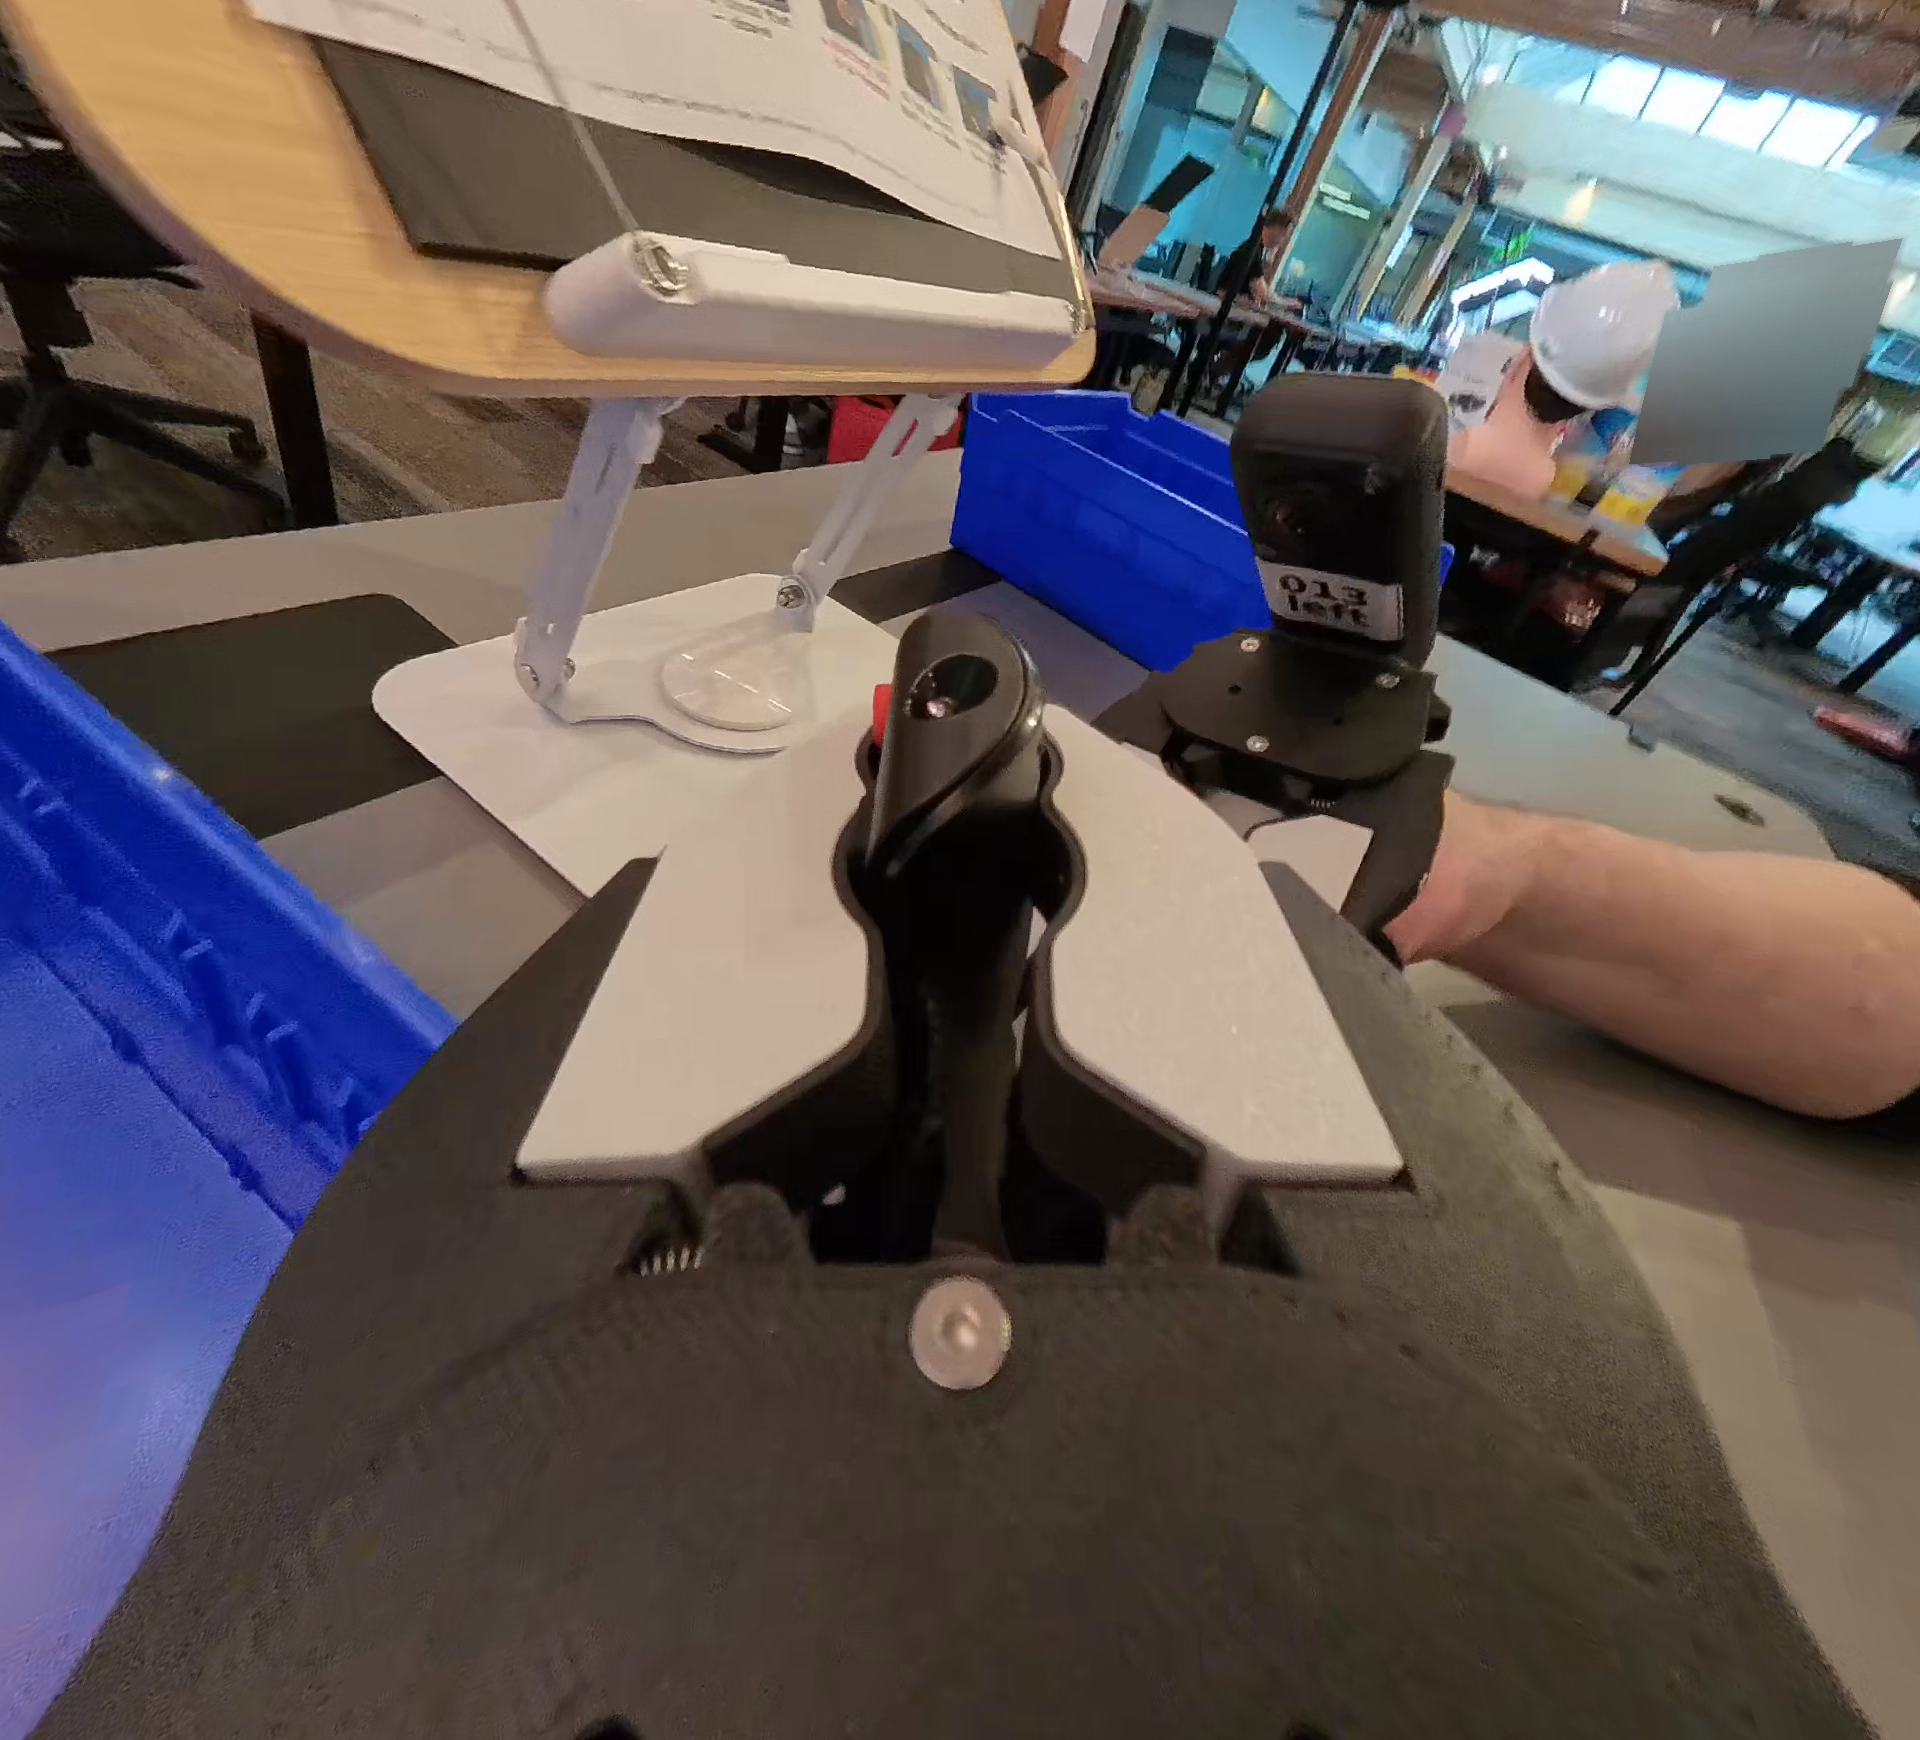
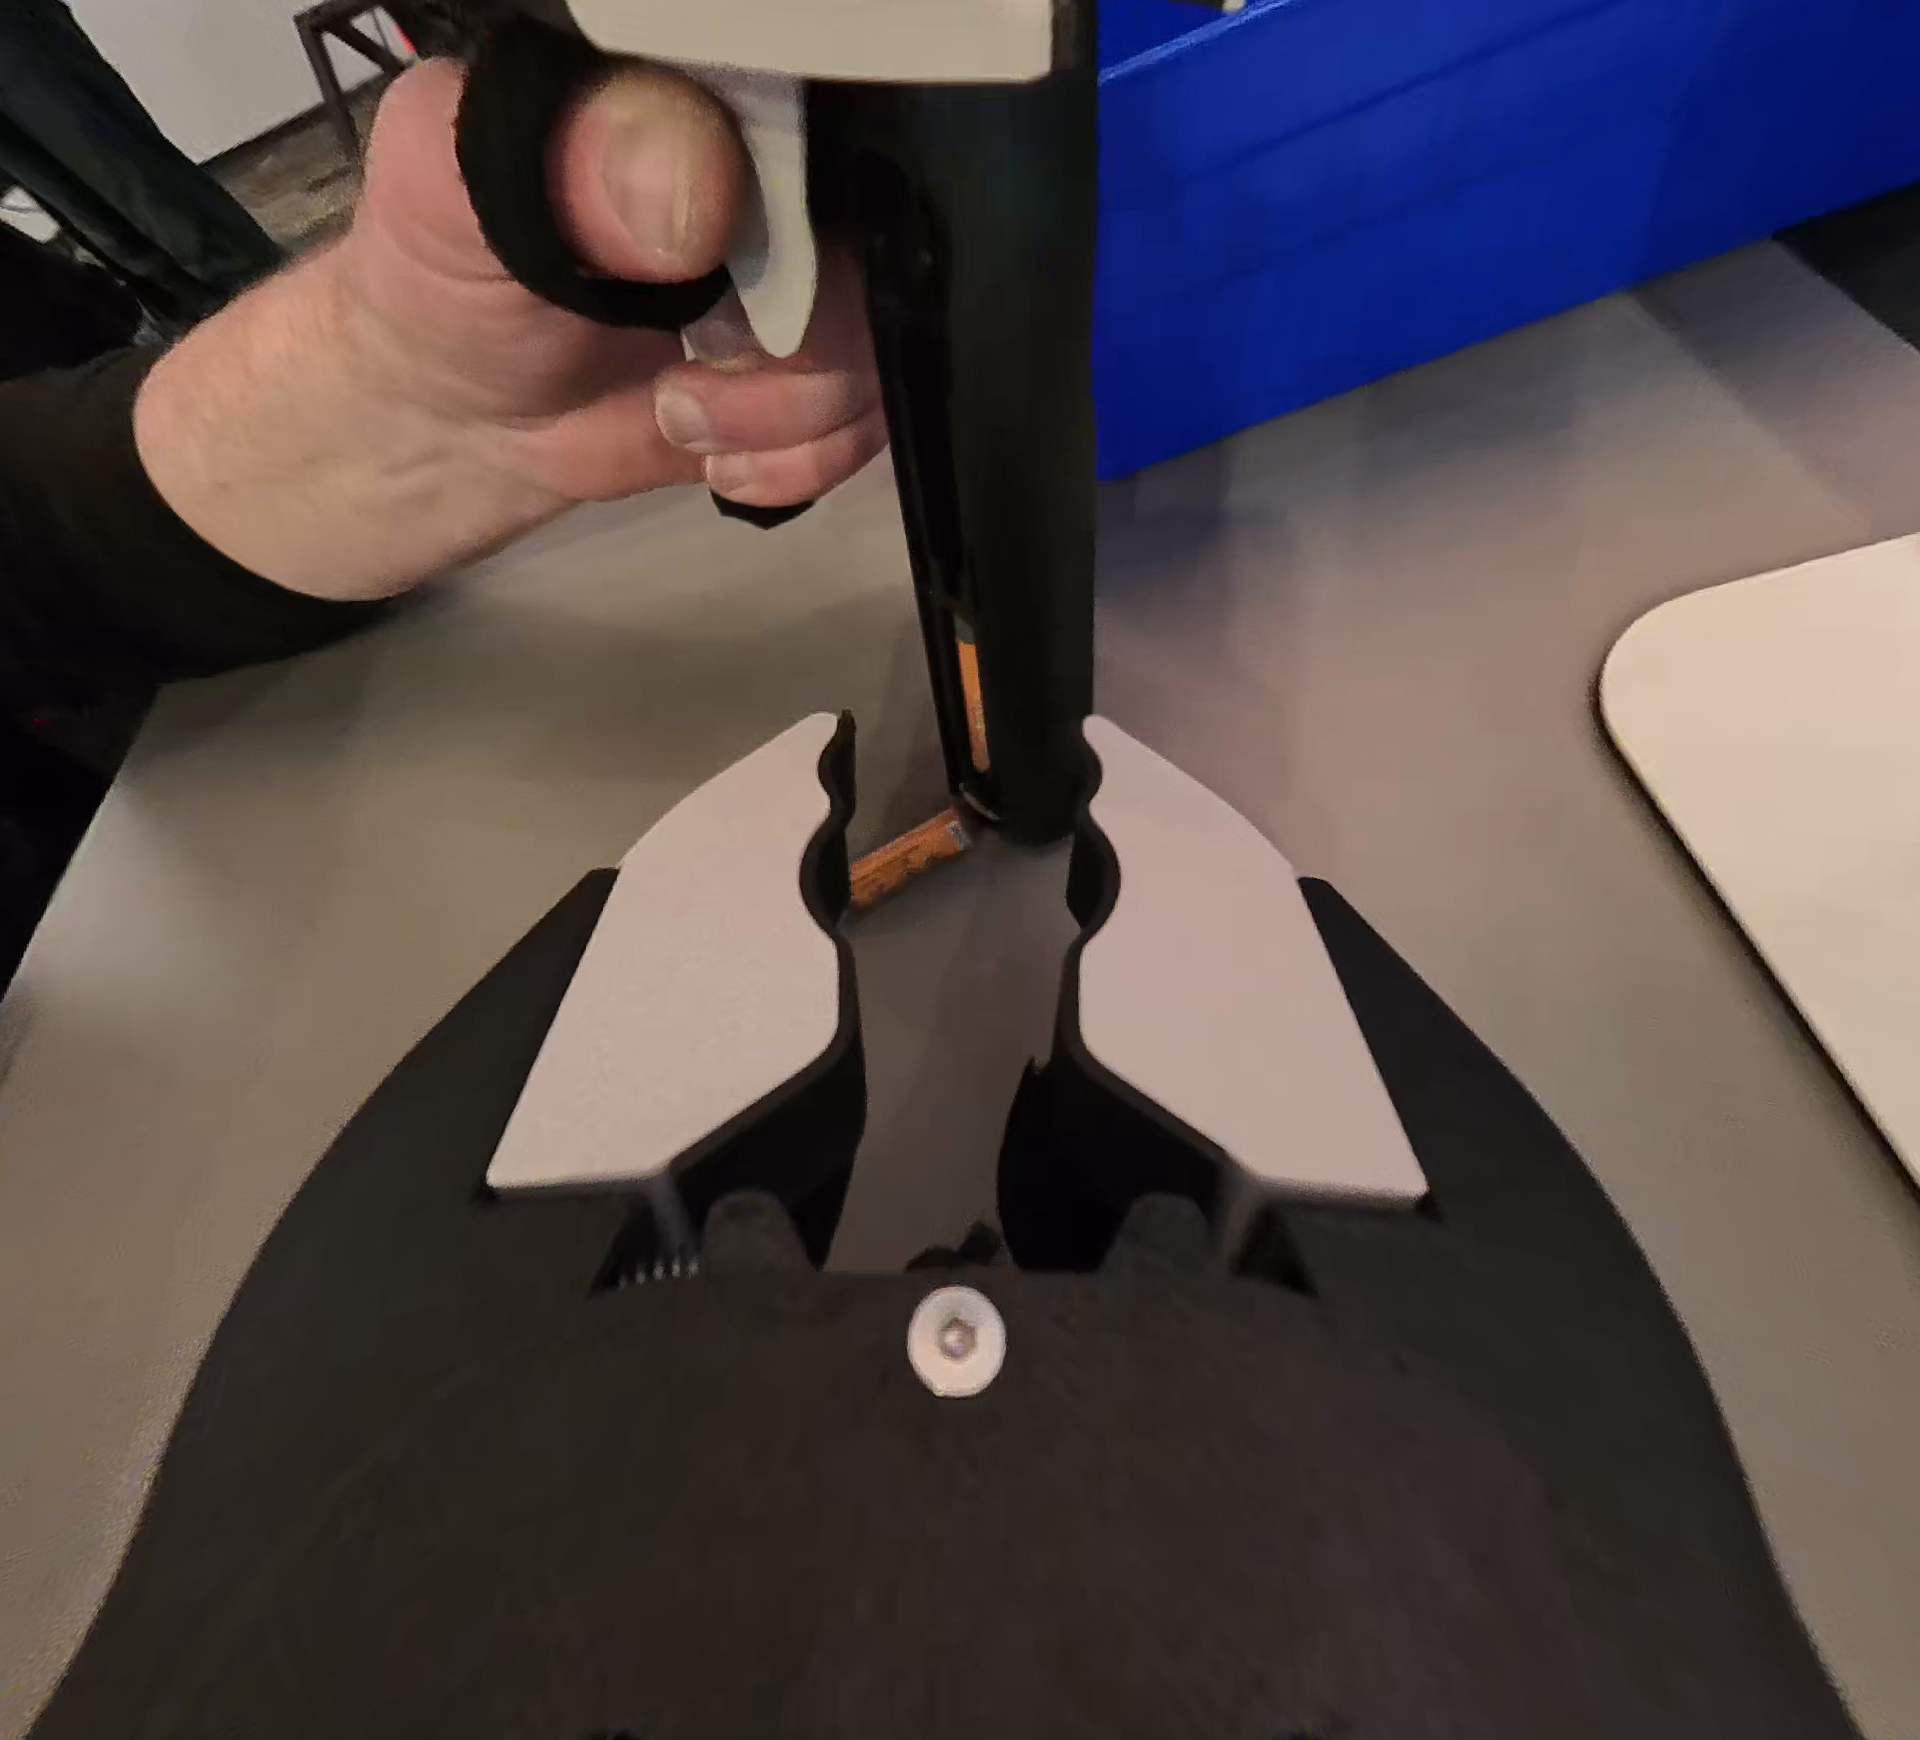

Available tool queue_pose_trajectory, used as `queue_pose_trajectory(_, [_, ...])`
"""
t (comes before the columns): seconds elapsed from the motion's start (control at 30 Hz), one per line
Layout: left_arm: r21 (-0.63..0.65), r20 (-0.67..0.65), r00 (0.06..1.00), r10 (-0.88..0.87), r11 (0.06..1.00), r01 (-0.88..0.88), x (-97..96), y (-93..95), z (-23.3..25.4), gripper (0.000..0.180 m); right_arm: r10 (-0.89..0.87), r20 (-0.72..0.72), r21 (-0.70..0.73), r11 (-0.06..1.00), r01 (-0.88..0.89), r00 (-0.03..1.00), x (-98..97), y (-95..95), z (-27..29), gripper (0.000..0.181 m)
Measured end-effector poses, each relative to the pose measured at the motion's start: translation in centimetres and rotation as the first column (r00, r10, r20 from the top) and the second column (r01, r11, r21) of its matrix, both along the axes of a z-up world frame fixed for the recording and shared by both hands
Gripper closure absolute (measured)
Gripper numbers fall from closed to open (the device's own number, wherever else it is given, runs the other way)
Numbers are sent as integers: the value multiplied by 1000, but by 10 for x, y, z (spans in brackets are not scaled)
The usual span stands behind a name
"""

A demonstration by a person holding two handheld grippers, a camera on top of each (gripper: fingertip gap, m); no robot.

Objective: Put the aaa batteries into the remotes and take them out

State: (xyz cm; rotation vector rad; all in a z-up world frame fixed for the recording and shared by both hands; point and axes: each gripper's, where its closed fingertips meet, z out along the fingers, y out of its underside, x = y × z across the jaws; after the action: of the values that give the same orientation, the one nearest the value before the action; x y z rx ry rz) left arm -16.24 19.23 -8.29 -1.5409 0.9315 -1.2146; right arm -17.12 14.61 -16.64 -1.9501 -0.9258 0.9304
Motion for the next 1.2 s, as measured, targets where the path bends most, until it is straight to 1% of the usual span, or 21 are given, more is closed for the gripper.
queue_pose_trajectory(0.07, [-41, 30, 999, 10, 999, -8, -4, 8, -2, 155, 20, 13, 15, 1000, -20, 1000, -4, 8, -3, 141])
queue_pose_trajectory(0.1, [-68, 51, 999, 7, 998, -4, -6, 11, -2, 156, 52, 25, 12, 999, -53, 998, -9, 9, -6, 134])
queue_pose_trajectory(0.13, [-81, 72, 997, 10, 997, -4, -8, 13, -1, 156, 64, 56, 17, 998, -65, 996, -10, 13, -9, 133])
queue_pose_trajectory(0.17, [-74, 79, 997, 12, 997, -6, -9, 14, -1, 156, 58, 89, 33, 998, -61, 994, -10, 18, -12, 136])
queue_pose_trajectory(0.2, [-66, 77, 997, 7, 998, -2, -9, 14, -1, 156, 68, 87, 30, 997, -71, 994, -13, 20, -12, 137])
queue_pose_trajectory(0.27, [-56, 73, 997, 7, 998, -2, -9, 12, -1, 156, 57, 47, 45, 997, -59, 997, -16, 25, -6, 147])
queue_pose_trajectory(0.33, [-37, 60, 998, 9, 999, -7, -8, 11, -1, 155, 42, 37, 35, 998, -43, 998, -15, 29, -6, 155])
queue_pose_trajectory(0.43, [-22, 47, 999, 12, 1000, -11, -7, 10, 0, 155, 43, 29, 12, 999, -44, 999, -17, 31, -7, 152])
queue_pose_trajectory(0.53, [-44, 45, 999, 27, 999, -25, -8, 13, -1, 156, 50, 36, 5, 999, -50, 998, -18, 30, -8, 155])
queue_pose_trajectory(0.67, [-37, 32, 998, 45, 998, -44, -8, 15, -3, 156, 61, 102, 3, 998, -62, 993, -18, 29, -16, 155])
queue_pose_trajectory(0.7, [-28, 30, 999, 42, 999, -41, -8, 14, -2, 156, 74, 134, -30, 997, -71, 988, -18, 26, -24, 155])
queue_pose_trajectory(0.77, [-14, 29, 999, 45, 999, -44, -5, 11, -1, 156, 74, 199, -8, 997, -74, 977, -19, 25, -30, 154])
queue_pose_trajectory(0.83, [-5, 25, 998, 59, 998, -59, -3, 11, -1, 156, 77, 202, -22, 997, -74, 976, -19, 25, -32, 154])
queue_pose_trajectory(0.87, [-11, 31, 997, 69, 998, -69, -4, 12, -1, 156, 69, 224, 10, 997, -73, 972, -19, 25, -32, 154])
queue_pose_trajectory(0.97, [-59, 75, 994, 83, 995, -79, -11, 17, -1, 156, 88, 216, -11, 996, -88, 972, -21, 25, -33, 154])
queue_pose_trajectory(1.03, [-73, 88, 992, 89, 994, -83, -14, 18, -2, 156, 125, 231, -41, 992, -119, 965, -23, 22, -38, 154])
queue_pose_trajectory(1.2, [-97, 117, 986, 121, 989, -110, -18, 22, -3, 155, 145, 257, -49, 989, -137, 955, -23, 22, -39, 154])
